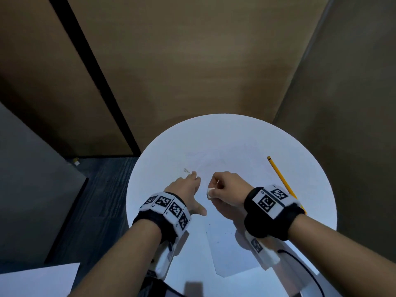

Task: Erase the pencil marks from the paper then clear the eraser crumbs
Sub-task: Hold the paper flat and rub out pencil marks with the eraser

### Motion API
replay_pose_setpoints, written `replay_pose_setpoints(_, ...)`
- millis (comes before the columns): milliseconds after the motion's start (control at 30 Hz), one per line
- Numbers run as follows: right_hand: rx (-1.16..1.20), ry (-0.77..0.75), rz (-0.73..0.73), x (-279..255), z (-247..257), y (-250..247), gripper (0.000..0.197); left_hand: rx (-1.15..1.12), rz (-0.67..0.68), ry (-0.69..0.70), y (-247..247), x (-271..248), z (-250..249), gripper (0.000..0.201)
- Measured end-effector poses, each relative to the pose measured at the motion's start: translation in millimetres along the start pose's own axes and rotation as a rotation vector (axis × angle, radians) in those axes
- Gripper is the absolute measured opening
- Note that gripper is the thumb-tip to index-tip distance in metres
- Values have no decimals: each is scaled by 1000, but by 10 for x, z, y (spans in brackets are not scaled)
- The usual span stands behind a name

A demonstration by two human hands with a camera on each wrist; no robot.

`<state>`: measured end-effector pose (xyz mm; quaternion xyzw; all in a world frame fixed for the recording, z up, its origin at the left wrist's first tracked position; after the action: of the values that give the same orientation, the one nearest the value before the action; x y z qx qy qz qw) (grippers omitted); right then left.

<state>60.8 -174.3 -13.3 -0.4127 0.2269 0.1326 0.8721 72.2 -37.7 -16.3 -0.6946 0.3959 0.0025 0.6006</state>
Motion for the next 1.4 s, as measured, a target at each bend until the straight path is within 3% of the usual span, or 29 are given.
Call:
replay_pose_setpoints(267,-143,-54,-23,55,124,120,15,-54,-24,-1,3,41,52,92)
replay_pose_setpoints(400,-238,-71,57,41,167,98,10,-1,0,16,-35,38,1,86)
replay_pose_setpoints(533,-178,-57,-29,92,227,100,8,-32,-18,-1,-54,52,-14,66)
replay_pose_setpoints(733,-264,-76,55,38,200,105,8,-27,-19,17,-21,67,7,85)
replay_pose_setpoints(867,-162,-53,-19,68,215,123,7,-69,-21,4,-16,53,10,73)
replay_pose_setpoints(1000,-239,-63,83,20,184,127,26,-21,-5,25,-14,47,6,86)
replay_pose_setpoints(1200,-149,-61,-30,44,203,137,8,-57,-20,37,-8,26,38,77)
replay_pose_setpoints(1300,-222,-110,34,-13,176,151,4,-13,-3,50,-14,31,35,93)
replay_pose_setpoints(1400,-249,-115,60,12,214,126,2,-32,-6,44,-10,29,41,92)
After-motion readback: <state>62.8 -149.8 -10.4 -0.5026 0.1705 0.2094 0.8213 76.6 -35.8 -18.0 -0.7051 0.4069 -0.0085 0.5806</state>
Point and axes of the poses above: each hand's wrist, its own x-axis towards the middle knuckle, its own y-axis out of the palm, z = x × y, the point moved 2 cm from there along x, towards the middle knuckle, and after that the axes turned 14 degrees about y, right-handed, at the moved point
